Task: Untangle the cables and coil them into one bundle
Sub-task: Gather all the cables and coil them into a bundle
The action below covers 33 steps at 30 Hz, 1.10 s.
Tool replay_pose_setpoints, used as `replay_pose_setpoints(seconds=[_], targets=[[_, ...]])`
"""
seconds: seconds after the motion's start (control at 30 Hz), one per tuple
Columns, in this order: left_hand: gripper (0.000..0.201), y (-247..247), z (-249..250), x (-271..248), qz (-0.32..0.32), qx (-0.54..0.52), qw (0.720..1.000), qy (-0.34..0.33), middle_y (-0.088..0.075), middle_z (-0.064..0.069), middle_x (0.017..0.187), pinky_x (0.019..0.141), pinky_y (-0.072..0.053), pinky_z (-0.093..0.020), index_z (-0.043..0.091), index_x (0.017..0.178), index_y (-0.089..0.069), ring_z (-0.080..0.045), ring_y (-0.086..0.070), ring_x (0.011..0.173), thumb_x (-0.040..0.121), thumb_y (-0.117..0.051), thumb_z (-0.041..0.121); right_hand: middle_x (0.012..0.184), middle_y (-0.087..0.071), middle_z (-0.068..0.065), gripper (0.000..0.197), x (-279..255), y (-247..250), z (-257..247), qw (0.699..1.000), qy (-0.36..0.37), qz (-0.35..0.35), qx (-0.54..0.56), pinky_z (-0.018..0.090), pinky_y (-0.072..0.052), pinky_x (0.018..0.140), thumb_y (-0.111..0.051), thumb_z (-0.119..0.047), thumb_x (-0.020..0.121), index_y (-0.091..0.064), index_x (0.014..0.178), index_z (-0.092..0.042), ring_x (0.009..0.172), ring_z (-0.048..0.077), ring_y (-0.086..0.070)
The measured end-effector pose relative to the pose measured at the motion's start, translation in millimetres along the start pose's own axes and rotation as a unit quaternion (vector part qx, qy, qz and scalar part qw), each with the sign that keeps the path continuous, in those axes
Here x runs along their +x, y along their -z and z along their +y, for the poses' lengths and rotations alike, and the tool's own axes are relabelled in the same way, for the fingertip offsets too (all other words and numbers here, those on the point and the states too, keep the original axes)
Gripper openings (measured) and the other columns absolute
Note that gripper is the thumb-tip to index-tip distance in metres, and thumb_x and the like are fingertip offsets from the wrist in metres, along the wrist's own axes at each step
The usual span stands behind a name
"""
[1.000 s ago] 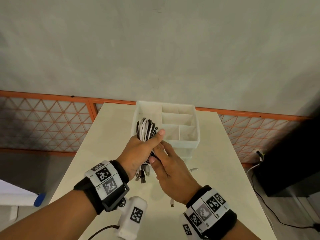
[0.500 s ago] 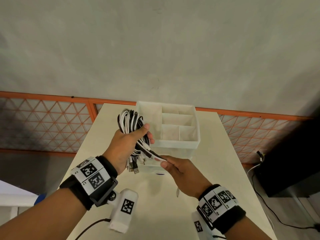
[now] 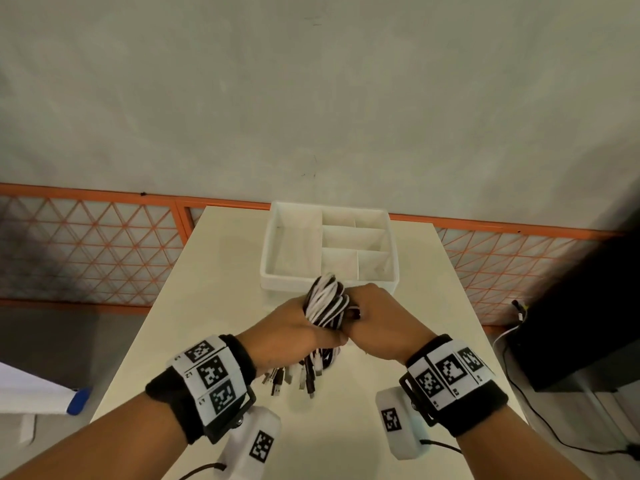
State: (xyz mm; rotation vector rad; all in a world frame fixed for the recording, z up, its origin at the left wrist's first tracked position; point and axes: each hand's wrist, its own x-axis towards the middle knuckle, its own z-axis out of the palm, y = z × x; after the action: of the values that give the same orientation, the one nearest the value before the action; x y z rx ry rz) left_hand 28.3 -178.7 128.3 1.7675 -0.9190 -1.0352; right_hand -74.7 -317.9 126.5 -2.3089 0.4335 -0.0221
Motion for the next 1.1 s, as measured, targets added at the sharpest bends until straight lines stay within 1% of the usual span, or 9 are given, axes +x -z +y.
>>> replay_pose_setpoints(seconds=[0.07,0.13,0.27,0.4,0.53,0.67,0.83,0.97,1.1], targets=[[0.027,1.0,0.1,0.1,0.008,-0.033,0.999,-0.025,-0.074,-0.014,0.098,0.09,-0.055,-0.041,0.012,0.107,-0.068,-0.027,-0.07,0.095,0.082,-0.069,0.003,0.089,-0.075,0.001,0.036,-2.1,-1.8,5.1,0.997,0.014,0.016,0.08,0.028,-0.058,0.074,-0.057,0.001,0.085,-0.071,0.1,-0.028,0.082,0.013,-0.07],[0.025,1.9,0.2,1.1,0.026,-0.04,0.998,-0.036,-0.074,-0.018,0.093,0.086,-0.056,-0.043,0.007,0.105,-0.067,-0.031,-0.071,0.091,0.08,-0.066,-0.001,0.091,-0.074,0.005,0.046,-2.8,-4.9,5.1,0.993,0.03,0.027,0.109,0.037,-0.056,0.077,-0.055,0.001,0.088,-0.067,0.115,-0.035,0.081,0.026,-0.066],[0.009,6.4,0.3,2.7,0.093,-0.032,0.995,-0.014,-0.074,-0.021,0.083,0.072,-0.058,-0.045,0.004,0.085,-0.072,-0.032,-0.069,0.072,0.078,-0.067,0.002,0.074,-0.065,-0.01,0.035,-5.5,-1.1,7.4,0.976,-0.005,0.049,0.214,0.029,-0.05,0.074,-0.053,-0.011,0.099,-0.062,0.131,-0.021,0.069,0.008,-0.058],[0.007,16.3,-3.3,2.2,0.139,-0.05,0.989,0.001,-0.073,-0.025,0.086,0.069,-0.058,-0.051,-0.002,0.077,-0.073,-0.042,-0.066,0.068,0.079,-0.067,0.002,0.069,-0.064,-0.003,0.03,-11.2,6.6,11.3,0.979,-0.064,0.086,0.173,0.039,-0.053,0.071,-0.046,-0.018,0.106,-0.072,0.096,-0.008,0.062,0.013,-0.059],[0.008,11.2,-3.4,2.7,0.136,-0.065,0.989,-0.003,-0.074,-0.017,0.077,0.05,-0.053,-0.029,0.003,0.082,-0.072,-0.017,-0.064,0.053,0.086,-0.069,0.009,0.068,-0.061,-0.006,0.03,-14.9,6.2,5.5,0.966,-0.064,0.084,0.237,0.027,-0.045,0.062,-0.053,-0.018,0.103,-0.078,0.088,-0.014,0.064,0.014,-0.055],[0.021,4.1,-1.9,3.2,0.101,-0.105,0.989,-0.033,-0.073,-0.01,0.076,0.059,-0.054,-0.022,0.028,0.079,-0.074,-0.011,-0.068,0.063,0.088,-0.066,0.045,0.062,-0.048,0.001,0.035,-15.7,-4.6,-5.3,0.948,-0.057,0.128,0.285,0.022,-0.039,0.059,-0.06,-0.018,0.099,-0.067,0.068,-0.002,0.062,0.014,-0.043],[0.045,1.1,-5.6,9.6,0.133,-0.097,0.986,-0.033,-0.073,-0.007,0.08,0.068,-0.055,-0.025,0.014,0.099,-0.07,-0.011,-0.069,0.071,0.082,-0.065,0.055,0.056,-0.05,-0.001,0.045,-8.1,-21.0,-12.7,0.957,-0.05,0.17,0.228,0.026,-0.038,0.058,-0.064,-0.021,0.096,-0.061,0.051,-0.014,0.054,0.014,-0.043],[0.056,1.1,-2.9,9.0,0.132,-0.128,0.983,-0.023,-0.072,-0.001,0.069,0.065,-0.054,-0.027,0.01,0.098,-0.069,-0.014,-0.07,0.066,0.074,-0.066,0.062,0.066,-0.06,0.009,0.037,-4.9,-32.6,-16.6,0.96,-0.019,0.237,0.148,0.031,-0.045,0.057,-0.065,-0.015,0.093,-0.062,0.057,-0.006,0.056,0.016,-0.051],[0.053,1.5,4.7,6.9,0.106,-0.146,0.983,-0.035,-0.069,-0.012,0.065,0.061,-0.055,-0.029,0.004,0.087,-0.067,-0.022,-0.067,0.061,0.08,-0.065,0.056,0.066,-0.063,0.02,0.032,-3.0,-36.9,-23.0,0.927,-0.032,0.269,0.26,0.028,-0.047,0.047,-0.062,-0.001,0.091,-0.063,0.059,0.001,0.046,0.016,-0.056]])
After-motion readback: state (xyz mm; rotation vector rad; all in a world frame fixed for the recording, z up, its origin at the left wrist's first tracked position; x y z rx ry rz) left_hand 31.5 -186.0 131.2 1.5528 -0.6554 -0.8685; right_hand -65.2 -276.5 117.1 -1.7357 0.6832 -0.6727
